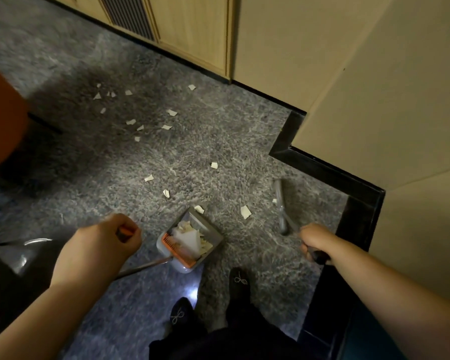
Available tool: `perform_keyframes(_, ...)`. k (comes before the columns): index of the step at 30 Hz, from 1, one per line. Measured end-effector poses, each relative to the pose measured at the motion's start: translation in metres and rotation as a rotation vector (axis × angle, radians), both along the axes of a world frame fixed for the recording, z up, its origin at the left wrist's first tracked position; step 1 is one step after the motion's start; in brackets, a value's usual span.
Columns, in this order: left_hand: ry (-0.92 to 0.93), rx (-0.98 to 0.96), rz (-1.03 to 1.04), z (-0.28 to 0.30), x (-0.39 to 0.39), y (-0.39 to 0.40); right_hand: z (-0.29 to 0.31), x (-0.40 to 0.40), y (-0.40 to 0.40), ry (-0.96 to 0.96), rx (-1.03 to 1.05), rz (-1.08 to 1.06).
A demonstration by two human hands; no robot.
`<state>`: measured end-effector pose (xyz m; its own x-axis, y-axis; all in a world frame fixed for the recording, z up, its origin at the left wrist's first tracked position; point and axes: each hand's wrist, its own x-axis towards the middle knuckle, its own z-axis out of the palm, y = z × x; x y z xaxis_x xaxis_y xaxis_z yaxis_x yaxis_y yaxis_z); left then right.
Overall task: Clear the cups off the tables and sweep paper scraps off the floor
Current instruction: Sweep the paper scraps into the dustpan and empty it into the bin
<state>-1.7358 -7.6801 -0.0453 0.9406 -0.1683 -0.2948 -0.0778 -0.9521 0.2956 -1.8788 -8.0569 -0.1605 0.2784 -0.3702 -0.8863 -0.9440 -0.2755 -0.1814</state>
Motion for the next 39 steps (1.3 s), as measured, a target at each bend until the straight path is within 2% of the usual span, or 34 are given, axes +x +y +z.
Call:
perform_keyframes(5,0.005,0.001,0.068,0.0,0.002,-0.002,-0.001,0.027,0.027,-0.038,0.083,0.141)
perform_keyframes(9,-0.04,-0.012,0.139,-0.001,0.001,0.007,-0.01,0.059,0.051,-0.039,0.106,0.053)
perform_keyframes(13,-0.087,-0.016,0.19,0.001,-0.002,0.015,-0.01,0.095,0.068,-0.093,0.227,-0.071)
perform_keyframes(18,-0.103,0.015,0.257,0.01,-0.005,0.022,-0.003,0.126,0.072,-0.102,0.318,-0.136)
perform_keyframes(21,-0.104,0.023,0.277,0.017,-0.005,0.028,0.0,0.137,0.07,-0.095,0.351,-0.088)
perform_keyframes(29,-0.109,0.024,0.331,0.034,0.023,0.053,0.004,0.145,0.084,-0.165,0.284,0.065)
perform_keyframes(39,-0.03,0.083,0.164,0.025,0.111,0.105,-0.005,0.168,0.108,-0.125,0.18,0.042)
